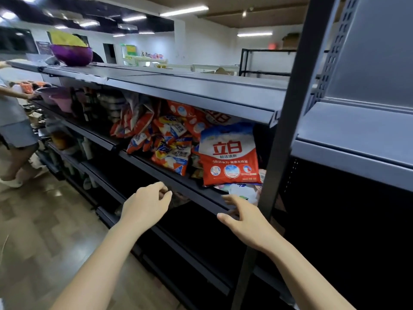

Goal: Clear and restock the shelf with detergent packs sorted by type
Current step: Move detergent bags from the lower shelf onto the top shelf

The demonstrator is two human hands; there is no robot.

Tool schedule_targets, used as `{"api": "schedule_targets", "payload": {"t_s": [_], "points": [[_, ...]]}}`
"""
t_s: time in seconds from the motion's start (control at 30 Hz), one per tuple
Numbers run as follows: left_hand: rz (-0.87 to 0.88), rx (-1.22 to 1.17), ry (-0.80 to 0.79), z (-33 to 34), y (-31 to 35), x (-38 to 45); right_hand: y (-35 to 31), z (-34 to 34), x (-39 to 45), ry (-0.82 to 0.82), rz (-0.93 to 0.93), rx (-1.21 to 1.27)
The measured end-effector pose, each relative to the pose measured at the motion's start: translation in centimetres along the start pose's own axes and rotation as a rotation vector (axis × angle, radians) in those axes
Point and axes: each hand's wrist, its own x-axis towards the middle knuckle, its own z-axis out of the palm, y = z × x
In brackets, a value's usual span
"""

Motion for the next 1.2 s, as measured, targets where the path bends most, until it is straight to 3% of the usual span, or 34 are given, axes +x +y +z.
{"api": "schedule_targets", "payload": {"t_s": [0.3,0.6,0.73,0.97,1.13,1.2], "points": [[0.001,-0.068,-0.084,0.3,-2.0,9.6,-0.2,0.8,7.0,0.209,0.156,-0.02],[0.105,-0.194,-0.176,1.6,-2.6,21.1,0.5,1.2,15.6,0.514,0.467,-0.033],[0.16,-0.209,-0.226,2.5,-2.9,27.3,1.1,0.4,18.7,0.544,0.596,-0.083],[0.493,-0.303,-0.297,4.2,-1.3,34.9,4.1,0.7,22.0,0.582,0.739,-0.098],[0.551,-0.346,-0.292,5.3,-0.3,38.1,5.8,0.3,22.8,0.625,0.796,0.023],[0.508,-0.34,-0.216,6.2,0.6,39.8,6.1,0.1,23.0,0.645,0.818,0.064]]}}
